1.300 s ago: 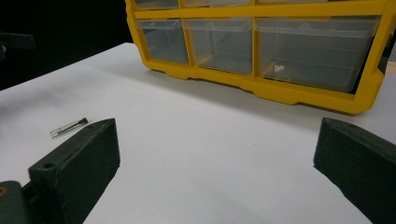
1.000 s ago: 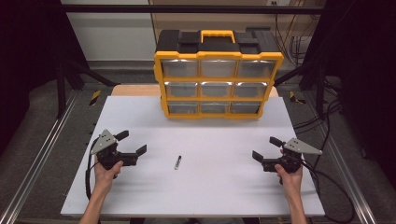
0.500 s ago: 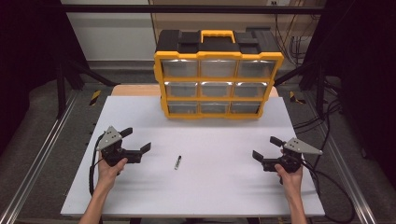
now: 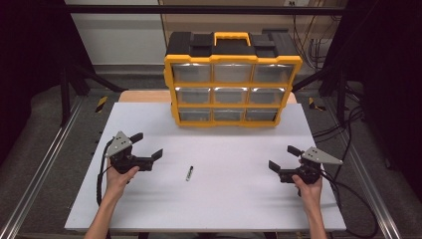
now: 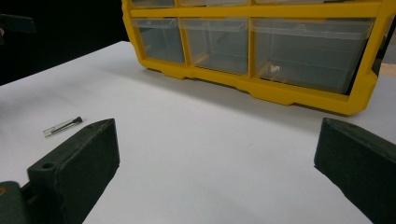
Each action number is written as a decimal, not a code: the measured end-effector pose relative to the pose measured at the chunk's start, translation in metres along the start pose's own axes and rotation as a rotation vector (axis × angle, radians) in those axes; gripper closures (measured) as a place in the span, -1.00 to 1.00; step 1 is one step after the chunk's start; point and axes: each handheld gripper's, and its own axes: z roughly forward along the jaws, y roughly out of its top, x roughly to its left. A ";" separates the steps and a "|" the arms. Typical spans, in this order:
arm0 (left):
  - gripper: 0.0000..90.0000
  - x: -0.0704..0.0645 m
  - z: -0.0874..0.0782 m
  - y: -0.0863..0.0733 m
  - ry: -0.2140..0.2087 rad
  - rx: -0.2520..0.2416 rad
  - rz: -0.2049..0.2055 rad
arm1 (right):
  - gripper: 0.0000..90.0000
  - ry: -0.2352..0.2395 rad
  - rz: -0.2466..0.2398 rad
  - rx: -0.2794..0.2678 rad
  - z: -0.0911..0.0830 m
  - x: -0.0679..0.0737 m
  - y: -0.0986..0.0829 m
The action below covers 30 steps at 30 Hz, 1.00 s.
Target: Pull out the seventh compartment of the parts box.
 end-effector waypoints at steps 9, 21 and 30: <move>-0.94 0.000 0.007 0.004 -0.004 0.005 0.010 | -0.98 0.004 -0.003 0.008 0.001 0.000 0.000; -0.93 0.001 0.018 0.014 0.007 0.012 0.031 | -0.98 0.003 0.001 0.007 0.001 0.000 0.000; -0.93 0.000 0.028 0.021 0.015 0.039 0.062 | -0.98 0.003 -0.002 0.007 0.001 0.000 0.000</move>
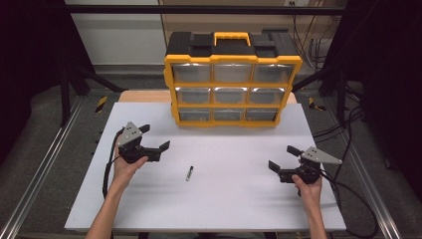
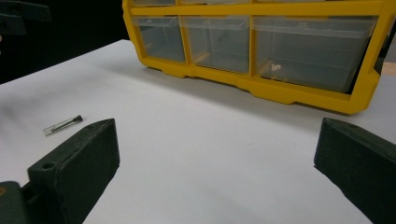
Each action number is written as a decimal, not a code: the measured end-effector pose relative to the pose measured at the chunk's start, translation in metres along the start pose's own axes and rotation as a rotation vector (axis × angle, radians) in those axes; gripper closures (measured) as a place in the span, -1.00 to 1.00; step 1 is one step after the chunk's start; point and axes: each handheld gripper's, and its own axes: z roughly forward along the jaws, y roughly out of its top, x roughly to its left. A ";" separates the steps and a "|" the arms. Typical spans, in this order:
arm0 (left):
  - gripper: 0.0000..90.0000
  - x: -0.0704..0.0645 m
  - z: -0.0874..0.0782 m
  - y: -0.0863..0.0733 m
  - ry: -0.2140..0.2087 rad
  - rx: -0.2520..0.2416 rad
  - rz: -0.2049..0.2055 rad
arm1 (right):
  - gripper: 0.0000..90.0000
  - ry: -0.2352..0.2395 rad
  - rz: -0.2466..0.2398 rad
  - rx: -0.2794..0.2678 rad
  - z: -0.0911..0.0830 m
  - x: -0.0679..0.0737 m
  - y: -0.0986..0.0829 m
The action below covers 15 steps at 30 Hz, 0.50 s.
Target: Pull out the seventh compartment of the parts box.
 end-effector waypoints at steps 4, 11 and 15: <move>-0.92 0.000 0.003 0.003 0.003 0.005 0.010 | -0.98 -0.001 0.003 -0.002 0.000 0.000 0.000; -0.92 -0.002 0.011 0.010 0.012 0.032 0.045 | -0.98 -0.002 0.002 -0.002 0.000 0.000 0.000; -0.92 -0.002 0.017 0.013 0.013 0.047 0.059 | -0.98 -0.001 0.002 -0.002 0.000 0.000 0.000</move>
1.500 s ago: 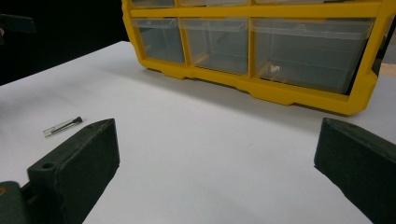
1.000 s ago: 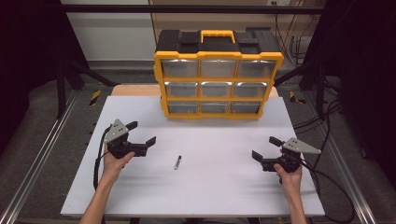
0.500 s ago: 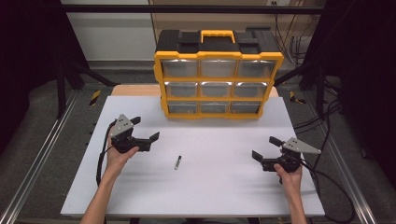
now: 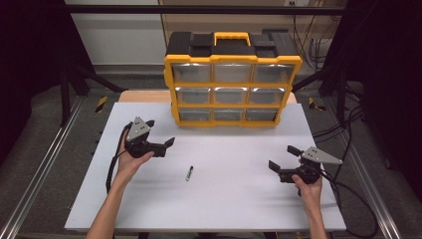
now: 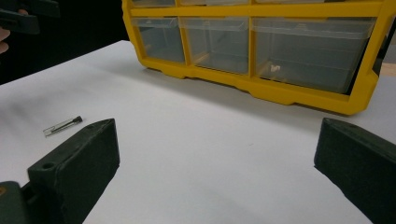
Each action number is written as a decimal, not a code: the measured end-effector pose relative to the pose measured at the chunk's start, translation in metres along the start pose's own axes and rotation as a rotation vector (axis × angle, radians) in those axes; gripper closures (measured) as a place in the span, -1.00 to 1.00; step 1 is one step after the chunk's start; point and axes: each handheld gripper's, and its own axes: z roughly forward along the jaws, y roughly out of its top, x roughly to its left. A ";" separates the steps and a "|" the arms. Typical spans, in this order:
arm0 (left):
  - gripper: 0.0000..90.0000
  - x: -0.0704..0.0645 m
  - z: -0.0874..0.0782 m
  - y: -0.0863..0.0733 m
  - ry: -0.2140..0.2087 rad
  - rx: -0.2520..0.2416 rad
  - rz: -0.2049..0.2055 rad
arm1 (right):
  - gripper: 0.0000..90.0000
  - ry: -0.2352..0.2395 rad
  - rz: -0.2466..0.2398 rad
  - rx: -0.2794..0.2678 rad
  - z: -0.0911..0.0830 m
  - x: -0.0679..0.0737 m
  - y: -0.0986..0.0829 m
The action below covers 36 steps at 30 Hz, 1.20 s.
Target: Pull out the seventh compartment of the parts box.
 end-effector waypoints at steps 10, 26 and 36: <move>-0.90 -0.003 0.011 0.008 -0.007 0.035 0.048 | -0.98 0.001 0.000 0.001 0.000 0.000 0.000; -0.87 -0.008 0.027 0.017 0.014 0.101 0.168 | -0.98 0.000 -0.001 0.001 0.000 0.000 0.000; -0.87 -0.012 0.036 0.018 0.016 0.140 0.235 | -0.98 0.000 -0.002 0.000 0.000 0.000 0.000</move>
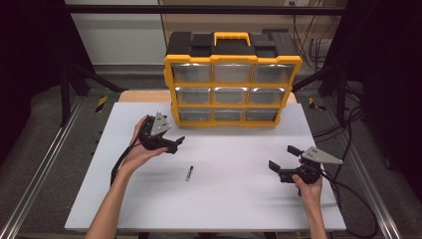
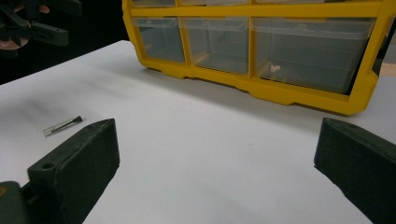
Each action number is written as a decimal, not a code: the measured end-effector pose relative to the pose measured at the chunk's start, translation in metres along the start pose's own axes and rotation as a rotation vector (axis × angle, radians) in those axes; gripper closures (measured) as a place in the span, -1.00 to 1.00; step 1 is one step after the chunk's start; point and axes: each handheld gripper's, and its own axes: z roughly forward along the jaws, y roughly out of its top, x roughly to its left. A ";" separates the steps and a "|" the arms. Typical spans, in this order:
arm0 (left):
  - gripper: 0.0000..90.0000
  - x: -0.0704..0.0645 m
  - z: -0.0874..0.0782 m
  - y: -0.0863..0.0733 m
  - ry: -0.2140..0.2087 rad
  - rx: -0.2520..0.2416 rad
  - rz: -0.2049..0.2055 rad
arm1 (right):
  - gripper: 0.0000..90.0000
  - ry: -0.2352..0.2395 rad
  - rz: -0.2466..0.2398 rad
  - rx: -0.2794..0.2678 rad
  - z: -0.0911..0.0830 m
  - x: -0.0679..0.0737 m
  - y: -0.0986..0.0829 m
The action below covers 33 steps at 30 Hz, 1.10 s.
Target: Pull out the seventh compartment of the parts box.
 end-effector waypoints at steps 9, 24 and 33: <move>-0.88 -0.003 0.009 0.007 0.015 0.031 0.077 | -0.98 -0.001 -0.001 0.001 0.000 0.000 0.000; -0.91 -0.010 0.022 0.015 0.033 0.037 0.247 | -0.98 0.000 0.000 -0.001 0.000 0.000 0.000; -0.91 -0.010 0.030 0.017 0.028 0.024 0.319 | -0.98 0.001 -0.003 -0.002 -0.001 0.000 0.000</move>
